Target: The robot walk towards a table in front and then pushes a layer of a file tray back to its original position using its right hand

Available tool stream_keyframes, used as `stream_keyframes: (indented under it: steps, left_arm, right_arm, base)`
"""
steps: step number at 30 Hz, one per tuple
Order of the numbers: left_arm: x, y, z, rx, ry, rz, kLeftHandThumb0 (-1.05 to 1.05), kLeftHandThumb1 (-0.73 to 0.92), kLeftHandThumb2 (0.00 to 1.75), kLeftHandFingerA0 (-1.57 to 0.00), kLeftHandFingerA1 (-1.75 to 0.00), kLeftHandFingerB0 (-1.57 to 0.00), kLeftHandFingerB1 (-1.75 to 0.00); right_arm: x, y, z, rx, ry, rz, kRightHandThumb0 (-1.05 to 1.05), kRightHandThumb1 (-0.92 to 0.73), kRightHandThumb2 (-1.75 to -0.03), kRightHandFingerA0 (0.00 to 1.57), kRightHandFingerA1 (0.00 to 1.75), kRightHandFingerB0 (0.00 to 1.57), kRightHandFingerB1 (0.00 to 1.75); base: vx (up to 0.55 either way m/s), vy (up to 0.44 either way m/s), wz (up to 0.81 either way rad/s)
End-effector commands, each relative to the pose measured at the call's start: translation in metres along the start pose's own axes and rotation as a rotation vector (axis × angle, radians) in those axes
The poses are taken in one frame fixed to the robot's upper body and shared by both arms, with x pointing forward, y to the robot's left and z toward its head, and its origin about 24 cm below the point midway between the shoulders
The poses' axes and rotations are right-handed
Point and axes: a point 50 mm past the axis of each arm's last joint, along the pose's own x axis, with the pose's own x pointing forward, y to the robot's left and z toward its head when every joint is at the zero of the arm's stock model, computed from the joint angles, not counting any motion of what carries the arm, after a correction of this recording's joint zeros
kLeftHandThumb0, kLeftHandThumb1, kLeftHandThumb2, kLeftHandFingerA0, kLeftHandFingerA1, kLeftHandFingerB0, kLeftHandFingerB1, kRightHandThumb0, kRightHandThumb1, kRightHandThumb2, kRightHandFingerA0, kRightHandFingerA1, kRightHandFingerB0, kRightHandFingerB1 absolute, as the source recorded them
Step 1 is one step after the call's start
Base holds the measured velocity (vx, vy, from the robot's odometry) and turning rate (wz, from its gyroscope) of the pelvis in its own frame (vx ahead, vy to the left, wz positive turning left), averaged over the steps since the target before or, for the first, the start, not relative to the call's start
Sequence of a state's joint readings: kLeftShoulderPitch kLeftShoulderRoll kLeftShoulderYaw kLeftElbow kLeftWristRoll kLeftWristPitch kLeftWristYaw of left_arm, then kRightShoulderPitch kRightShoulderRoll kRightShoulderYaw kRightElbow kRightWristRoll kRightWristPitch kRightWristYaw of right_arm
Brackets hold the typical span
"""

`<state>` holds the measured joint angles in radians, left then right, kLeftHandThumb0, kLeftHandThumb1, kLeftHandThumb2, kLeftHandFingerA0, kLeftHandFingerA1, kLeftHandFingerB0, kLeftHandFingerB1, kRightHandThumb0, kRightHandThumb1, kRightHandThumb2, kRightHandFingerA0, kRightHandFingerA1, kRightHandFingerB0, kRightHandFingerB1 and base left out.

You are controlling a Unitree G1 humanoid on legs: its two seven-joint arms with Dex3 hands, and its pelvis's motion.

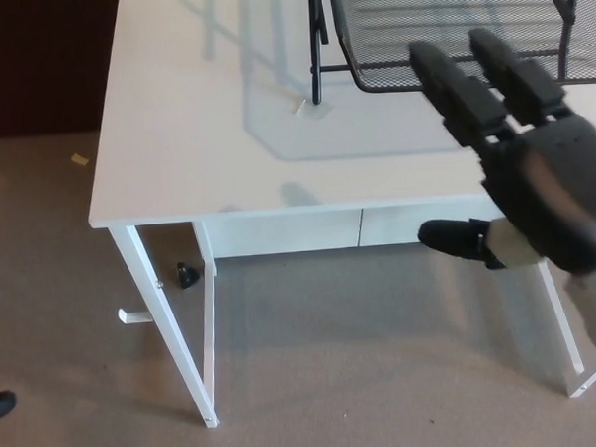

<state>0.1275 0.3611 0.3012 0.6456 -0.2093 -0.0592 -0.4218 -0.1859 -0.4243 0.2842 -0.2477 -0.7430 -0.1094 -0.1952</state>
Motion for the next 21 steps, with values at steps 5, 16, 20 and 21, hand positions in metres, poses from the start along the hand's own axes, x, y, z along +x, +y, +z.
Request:
stream_keyframes:
  steps: [5,16,20,21]
  left_arm:
    - [-0.01,0.01,-0.017,0.006,0.076,0.024,-0.01,0.55,0.54,-0.6,-0.49,-0.46,-0.4]
    - [-0.01,0.005,-0.022,-0.007,0.093,0.029,0.01,0.52,0.55,-0.57,-0.49,-0.46,-0.4]
    - [-0.01,0.003,-0.025,0.006,0.11,0.019,-0.03,0.53,0.54,-0.56,-0.47,-0.46,-0.38]
    - [-0.01,0.003,-0.025,0.006,0.11,0.019,-0.03,0.53,0.54,-0.56,-0.47,-0.46,-0.38]
  right_arm:
    - [-0.192,0.016,0.016,0.493,0.403,0.064,-0.63,-0.44,-0.8,0.0,0.19,0.01,0.19]
    - [-0.226,0.059,-0.017,0.706,0.777,0.181,-0.65,-0.47,-0.79,0.0,0.16,0.0,0.1]
    - [-0.242,0.078,-0.036,0.854,0.98,0.211,-0.67,-0.47,-0.78,0.0,0.15,0.0,0.11]
    - [-0.242,0.079,-0.037,0.856,0.979,0.21,-0.67,-0.47,-0.78,0.0,0.15,0.0,0.11]
  base:
    - [0.0,0.0,0.0]
    - [0.0,0.0,0.0]
    - [0.0,0.0,0.0]
    - [0.0,0.0,0.0]
